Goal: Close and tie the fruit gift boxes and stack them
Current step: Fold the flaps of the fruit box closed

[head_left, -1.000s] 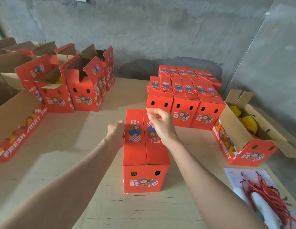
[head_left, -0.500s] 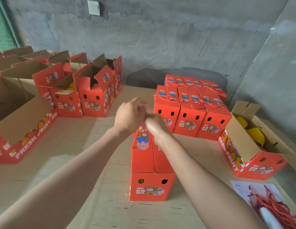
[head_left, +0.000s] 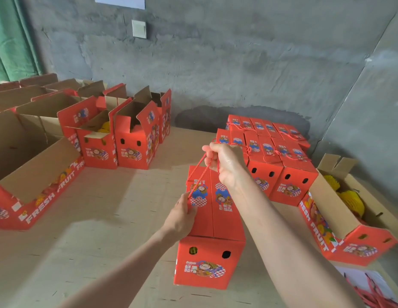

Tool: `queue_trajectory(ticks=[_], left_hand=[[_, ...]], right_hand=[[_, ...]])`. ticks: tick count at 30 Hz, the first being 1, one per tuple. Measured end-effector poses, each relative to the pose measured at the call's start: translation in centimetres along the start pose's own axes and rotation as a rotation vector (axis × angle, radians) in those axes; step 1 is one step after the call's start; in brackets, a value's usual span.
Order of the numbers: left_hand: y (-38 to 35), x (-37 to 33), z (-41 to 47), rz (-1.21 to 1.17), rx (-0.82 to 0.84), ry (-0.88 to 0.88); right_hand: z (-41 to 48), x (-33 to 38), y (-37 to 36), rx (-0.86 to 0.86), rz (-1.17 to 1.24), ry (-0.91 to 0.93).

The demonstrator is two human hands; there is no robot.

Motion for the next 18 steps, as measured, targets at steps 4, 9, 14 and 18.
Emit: queue_trajectory(ticks=[4, 9, 14, 18], left_hand=[[0.9, -0.7, 0.2, -0.005, -0.076, -0.030], [1.1, -1.0, 0.3, -0.005, -0.142, -0.084], [1.8, -0.9, 1.2, 0.012, -0.158, -0.065], [2.5, 1.3, 1.5, 0.042, -0.174, -0.021]], right_hand=[[-0.1, 1.7, -0.9, 0.020, -0.073, 0.098], [0.0, 3.3, -1.0, 0.055, -0.076, 0.220], [1.0, 3.2, -1.3, 0.078, -0.075, 0.232], [2.5, 1.4, -2.6, 0.101, -0.131, 0.237]])
Point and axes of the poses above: each hand's wrist, its own z-axis towards the middle knuckle, its own y-axis out of the back of the hand, x = y × z, the point moved 4 cm from there along z, towards the middle knuckle
